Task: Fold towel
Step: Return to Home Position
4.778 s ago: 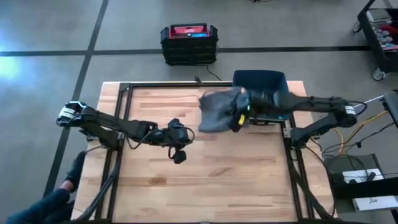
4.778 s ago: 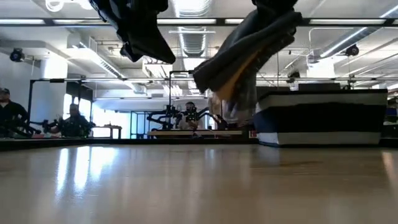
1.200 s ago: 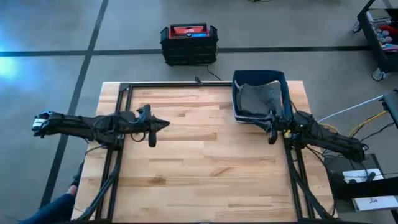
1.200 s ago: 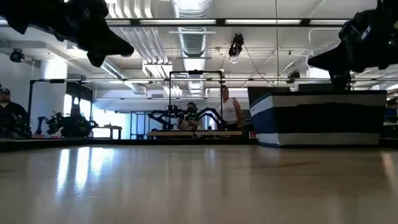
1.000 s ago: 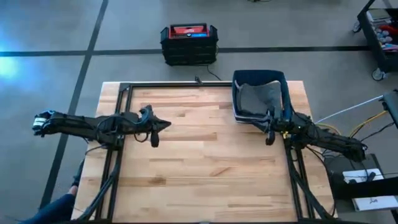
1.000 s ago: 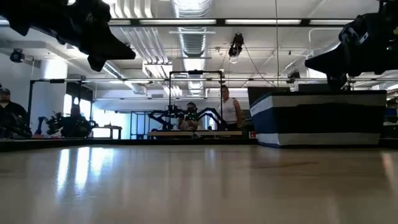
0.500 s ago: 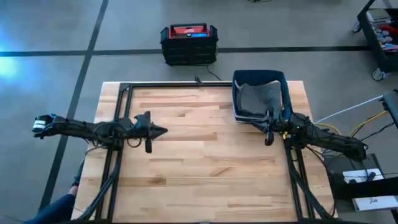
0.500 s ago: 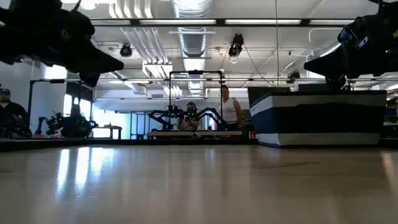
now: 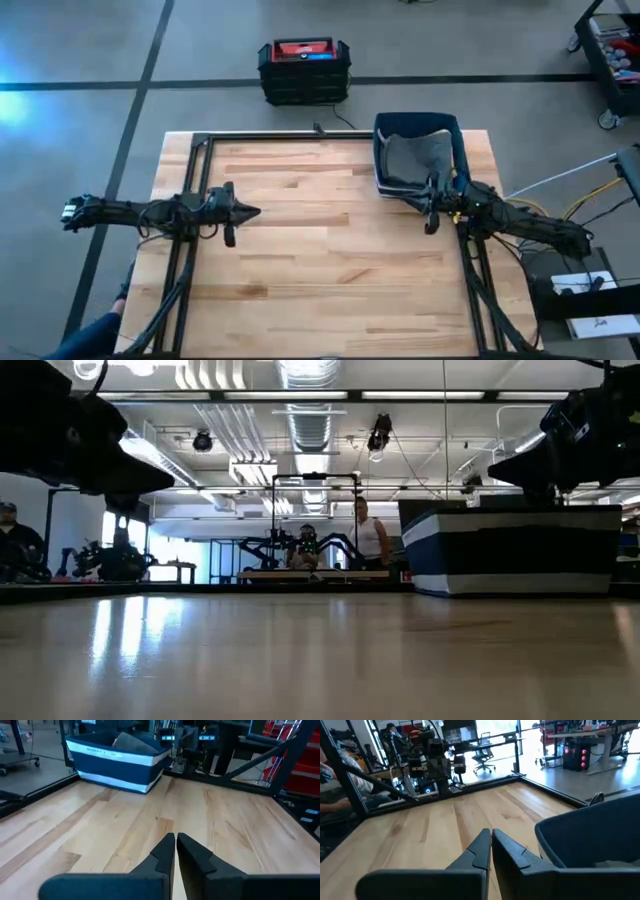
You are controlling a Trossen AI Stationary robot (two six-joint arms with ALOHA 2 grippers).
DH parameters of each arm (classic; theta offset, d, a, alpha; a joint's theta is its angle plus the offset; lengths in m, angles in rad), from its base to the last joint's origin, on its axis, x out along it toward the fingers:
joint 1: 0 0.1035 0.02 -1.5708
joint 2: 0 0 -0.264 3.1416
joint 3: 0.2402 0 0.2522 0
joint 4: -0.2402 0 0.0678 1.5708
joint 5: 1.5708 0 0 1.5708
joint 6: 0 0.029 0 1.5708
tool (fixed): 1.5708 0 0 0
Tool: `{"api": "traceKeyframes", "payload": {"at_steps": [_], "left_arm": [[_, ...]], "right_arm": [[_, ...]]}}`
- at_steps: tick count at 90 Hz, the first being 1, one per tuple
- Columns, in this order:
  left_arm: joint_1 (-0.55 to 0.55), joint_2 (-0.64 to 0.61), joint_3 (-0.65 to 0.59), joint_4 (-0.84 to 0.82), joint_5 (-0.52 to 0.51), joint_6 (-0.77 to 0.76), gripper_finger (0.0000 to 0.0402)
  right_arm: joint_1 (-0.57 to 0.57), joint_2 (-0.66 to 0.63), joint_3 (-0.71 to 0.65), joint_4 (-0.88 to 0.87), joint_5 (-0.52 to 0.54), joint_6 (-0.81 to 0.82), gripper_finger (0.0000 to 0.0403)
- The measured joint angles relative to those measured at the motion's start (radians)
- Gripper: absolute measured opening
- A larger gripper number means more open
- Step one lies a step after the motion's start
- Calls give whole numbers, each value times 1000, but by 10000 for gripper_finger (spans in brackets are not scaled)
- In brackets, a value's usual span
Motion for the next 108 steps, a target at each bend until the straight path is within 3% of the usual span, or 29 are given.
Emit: {"api": "traceKeyframes", "payload": {"at_steps": [36, 63, 80, 108], "left_arm": [[2, -126, -12, -51, 23, 46, 6], [2, -114, -12, -52, 20, 46, 7], [2, -98, -12, -52, 9, 45, 7], [2, -64, -12, -49, -6, 38, 7]], "right_arm": [[0, -1, 0, 2, -9, -57, 0], [0, -13, -1, 4, -12, 2, 0], [2, -11, -1, 22, -160, -21, 0], [2, -11, -1, 22, -167, -50, 0]]}}
